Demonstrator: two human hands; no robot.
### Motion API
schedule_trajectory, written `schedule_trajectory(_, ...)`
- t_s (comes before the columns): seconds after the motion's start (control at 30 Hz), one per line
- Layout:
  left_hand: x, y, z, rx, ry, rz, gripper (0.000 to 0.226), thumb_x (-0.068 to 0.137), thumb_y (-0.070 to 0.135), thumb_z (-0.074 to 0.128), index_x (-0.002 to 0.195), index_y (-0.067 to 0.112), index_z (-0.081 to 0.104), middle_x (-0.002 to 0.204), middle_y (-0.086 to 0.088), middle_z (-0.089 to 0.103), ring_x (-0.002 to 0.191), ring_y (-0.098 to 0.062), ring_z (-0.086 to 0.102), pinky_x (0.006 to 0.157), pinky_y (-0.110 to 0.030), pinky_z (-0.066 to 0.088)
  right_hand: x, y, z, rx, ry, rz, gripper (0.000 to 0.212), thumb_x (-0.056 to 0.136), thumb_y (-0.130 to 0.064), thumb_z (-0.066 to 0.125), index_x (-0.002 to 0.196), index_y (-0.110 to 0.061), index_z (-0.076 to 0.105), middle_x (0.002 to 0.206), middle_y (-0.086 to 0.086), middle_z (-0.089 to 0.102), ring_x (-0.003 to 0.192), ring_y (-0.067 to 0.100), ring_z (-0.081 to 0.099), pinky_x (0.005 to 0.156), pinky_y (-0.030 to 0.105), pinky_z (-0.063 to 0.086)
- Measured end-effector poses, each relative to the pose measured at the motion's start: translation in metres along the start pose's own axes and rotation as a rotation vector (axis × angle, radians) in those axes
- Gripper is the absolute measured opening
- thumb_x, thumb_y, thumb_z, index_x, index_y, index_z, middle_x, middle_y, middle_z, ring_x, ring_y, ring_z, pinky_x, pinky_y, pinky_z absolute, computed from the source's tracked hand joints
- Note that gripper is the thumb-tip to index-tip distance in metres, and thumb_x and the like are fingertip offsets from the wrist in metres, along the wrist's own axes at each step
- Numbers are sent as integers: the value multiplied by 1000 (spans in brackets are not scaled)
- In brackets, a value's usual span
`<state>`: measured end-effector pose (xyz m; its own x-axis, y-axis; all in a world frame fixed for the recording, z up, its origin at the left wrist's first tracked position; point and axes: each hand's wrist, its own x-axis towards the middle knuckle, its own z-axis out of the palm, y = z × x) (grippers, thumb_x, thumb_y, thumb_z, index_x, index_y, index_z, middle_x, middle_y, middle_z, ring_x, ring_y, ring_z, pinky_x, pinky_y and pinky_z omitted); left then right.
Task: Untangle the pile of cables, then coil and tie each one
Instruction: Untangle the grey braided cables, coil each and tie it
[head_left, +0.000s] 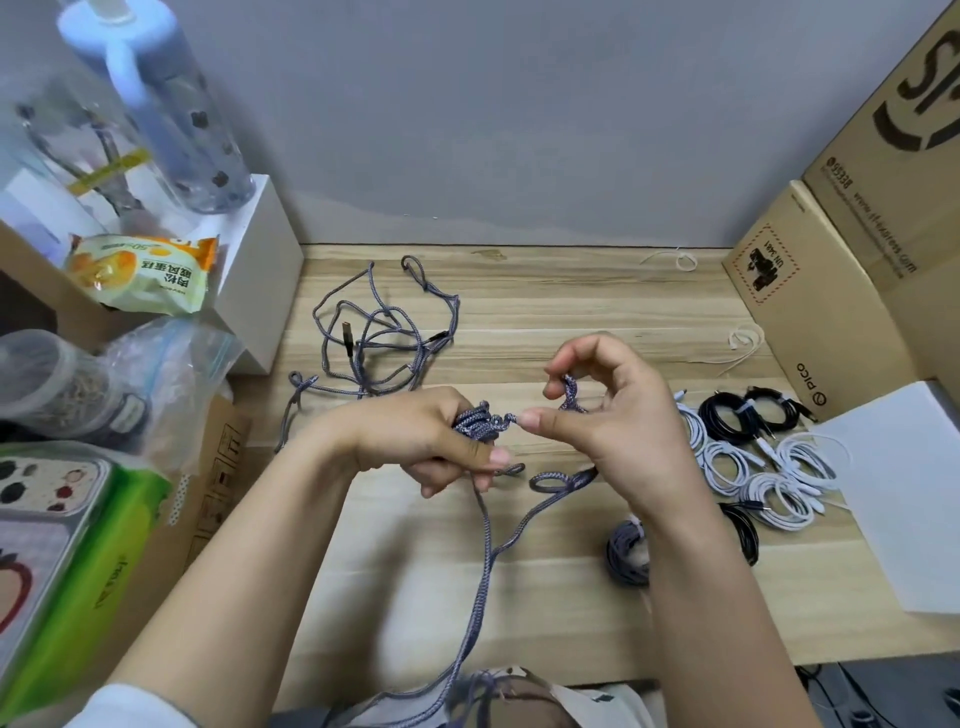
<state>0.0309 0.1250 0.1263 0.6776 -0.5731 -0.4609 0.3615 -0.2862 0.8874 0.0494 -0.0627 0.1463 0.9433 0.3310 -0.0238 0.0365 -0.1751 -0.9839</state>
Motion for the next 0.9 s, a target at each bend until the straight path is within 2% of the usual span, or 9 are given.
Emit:
schedule_trajectory(0.07, -5, -1, -4, -100, -85, 20, 28, 81, 32, 64, 59, 16, 63, 32, 5, 29, 31, -8, 20, 46, -20, 39, 3, -1, -1, -57, -15, -42, 44, 56, 3, 84, 77, -25, 56, 69, -16, 59, 71, 3, 53, 70, 29, 47)
schedule_trajectory(0.2, -12, -5, -10, -374, -359, 240, 28, 83, 42, 66, 67, 19, 65, 36, 9, 30, 32, -5, 24, 48, -17, 41, 7, 4, -2, -94, -117, 11, 40, 61, -1, 83, 77, -32, 64, 69, -12, 56, 49, 0, 44, 52, 18, 39)
schedule_trajectory(0.27, -11, -4, -9, -498, -472, 362, 25, 90, 35, 58, 74, 16, 64, 39, 8, 31, 33, -10, 18, 51, -17, 43, 12, 18, 2, -299, -71, -13, 40, 67, -5, 81, 70, -42, 64, 62, -18, 54, 48, 1, 41, 55, 21, 35)
schedule_trajectory(0.37, -2, 4, 1, -610, -565, 486, 26, 97, 29, 48, 84, 13, 63, 39, 7, 24, 35, -11, 16, 56, -19, 44, 14, 33, 15, -462, -115, -21, 24, 71, -8, 77, 66, -29, 64, 53, -14, 48, 53, 2, 39, 59, 27, 32)
schedule_trajectory(0.5, 3, 5, 11, -922, -602, 557, 34, 101, 29, 38, 90, 5, 59, 41, 6, 20, 39, -11, 16, 62, -24, 42, 17, 37, 12, -375, -231, 110, 36, 65, -5, 79, 58, -34, 59, 52, -13, 48, 54, 3, 41, 60, 27, 34)
schedule_trajectory(0.63, 4, 9, 13, -1281, -473, 560, 34, 99, 26, 43, 85, -2, 55, 42, 6, 18, 40, -11, 14, 60, -29, 36, 16, 32, 11, -206, -340, 195, 29, 62, -1, 83, 64, -20, 61, 53, -13, 50, 55, 3, 44, 59, 23, 38)
schedule_trajectory(0.73, 3, 9, 7, -1387, -378, 530, 35, 99, 27, 43, 83, -2, 54, 43, 6, 19, 40, -10, 13, 60, -29, 34, 7, 30, 8, 294, -448, 269, 33, 56, 10, 79, 68, -9, 55, 58, -3, 56, 53, 7, 55, 58, 19, 51)
schedule_trajectory(0.8, 5, 11, 7, -1365, -287, 482, 37, 97, 31, 46, 80, 0, 57, 42, 3, 22, 38, -13, 17, 59, -28, 38, 5, 33, 5, 563, -324, 265, 48, 43, -1, 88, 77, -8, 55, 61, -2, 59, 51, 10, 57, 55, 24, 54)
schedule_trajectory(0.9, 6, 10, 4, -1086, 245, 267, 44, 78, 51, 50, 52, 16, 56, 30, 7, 20, 24, -9, 18, 39, -19, 35, 7, 32, -1, 547, -133, 192, 45, 52, -15, 87, 86, -11, 58, 60, -7, 57, 38, 5, 42, 40, 17, 39)
